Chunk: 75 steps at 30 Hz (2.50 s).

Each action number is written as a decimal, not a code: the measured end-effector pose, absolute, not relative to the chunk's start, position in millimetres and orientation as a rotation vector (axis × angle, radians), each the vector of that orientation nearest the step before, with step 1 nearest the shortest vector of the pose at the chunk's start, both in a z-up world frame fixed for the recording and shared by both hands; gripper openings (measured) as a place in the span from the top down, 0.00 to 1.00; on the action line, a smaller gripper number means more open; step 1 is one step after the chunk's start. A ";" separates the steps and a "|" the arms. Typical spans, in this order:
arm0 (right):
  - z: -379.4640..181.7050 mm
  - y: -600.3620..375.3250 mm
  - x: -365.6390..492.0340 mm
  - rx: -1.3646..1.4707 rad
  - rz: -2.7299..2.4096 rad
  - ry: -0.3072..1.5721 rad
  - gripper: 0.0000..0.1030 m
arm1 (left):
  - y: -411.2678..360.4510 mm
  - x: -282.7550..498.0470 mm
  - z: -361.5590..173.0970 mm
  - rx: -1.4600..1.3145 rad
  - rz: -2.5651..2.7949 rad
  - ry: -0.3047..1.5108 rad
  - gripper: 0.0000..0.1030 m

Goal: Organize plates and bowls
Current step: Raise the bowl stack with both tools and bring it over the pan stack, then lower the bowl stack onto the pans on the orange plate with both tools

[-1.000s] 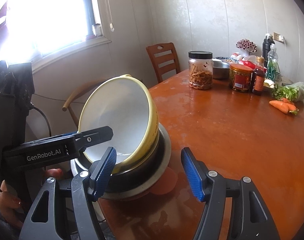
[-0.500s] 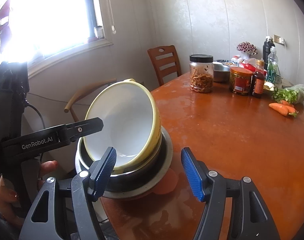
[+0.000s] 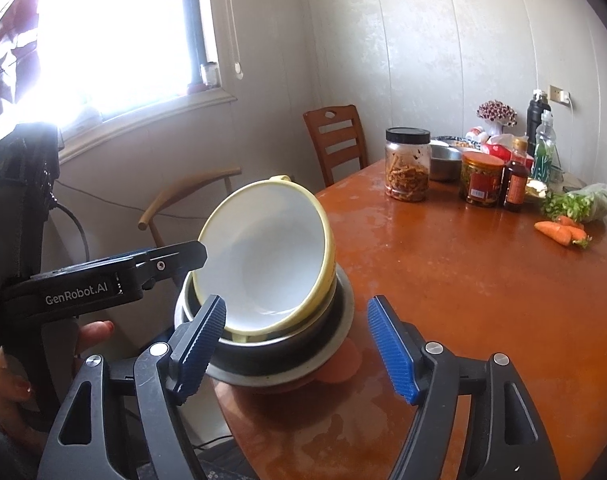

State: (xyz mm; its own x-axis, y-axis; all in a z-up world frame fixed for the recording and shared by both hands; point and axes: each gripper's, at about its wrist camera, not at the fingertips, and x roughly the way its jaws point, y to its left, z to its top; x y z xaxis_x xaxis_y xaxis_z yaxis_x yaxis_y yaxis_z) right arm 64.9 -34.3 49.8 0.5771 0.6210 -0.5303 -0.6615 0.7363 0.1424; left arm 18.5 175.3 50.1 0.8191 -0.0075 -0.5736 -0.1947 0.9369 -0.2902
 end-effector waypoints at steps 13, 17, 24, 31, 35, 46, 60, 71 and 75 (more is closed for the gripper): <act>40.2 -43.0 31.2 -0.122 0.775 0.582 0.25 | 181.2 -6.3 45.0 -0.339 0.179 0.637 0.22; 34.6 -45.2 24.5 -0.131 0.777 0.583 0.25 | 183.9 -11.0 38.6 -0.342 0.187 0.657 0.22; 22.8 -48.5 20.2 -0.141 0.773 0.601 0.25 | 189.8 -14.3 22.8 -0.335 0.218 0.708 0.22; 13.8 -47.0 19.4 -0.144 0.774 0.623 0.25 | 193.2 -7.7 9.0 -0.335 0.228 0.753 0.22; 12.6 -46.9 20.8 -0.152 0.763 0.618 0.25 | 194.9 -4.0 3.6 -0.329 0.220 0.770 0.22; 4.1 -38.5 23.9 -0.171 0.771 0.635 0.24 | 222.8 5.8 -2.4 -0.442 0.184 0.773 0.22; -10.1 -12.8 29.9 -0.203 0.788 0.656 0.24 | 262.1 56.5 17.9 -0.509 0.069 0.765 0.23; -17.0 6.7 38.9 -0.222 0.784 0.667 0.24 | 264.2 98.3 -4.3 -0.532 -0.050 0.864 0.23; -19.8 14.9 43.1 -0.232 0.775 0.677 0.24 | 262.7 104.0 -7.7 -0.515 -0.058 0.875 0.25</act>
State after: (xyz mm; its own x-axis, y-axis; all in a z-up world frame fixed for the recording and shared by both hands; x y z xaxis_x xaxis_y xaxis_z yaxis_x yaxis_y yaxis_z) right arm 43.1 14.9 -19.8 0.5176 0.5676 -0.6402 -0.7106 0.7020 0.0479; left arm 104.0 262.7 -7.7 0.6473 -0.2553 -0.7182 -0.1579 0.8769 -0.4541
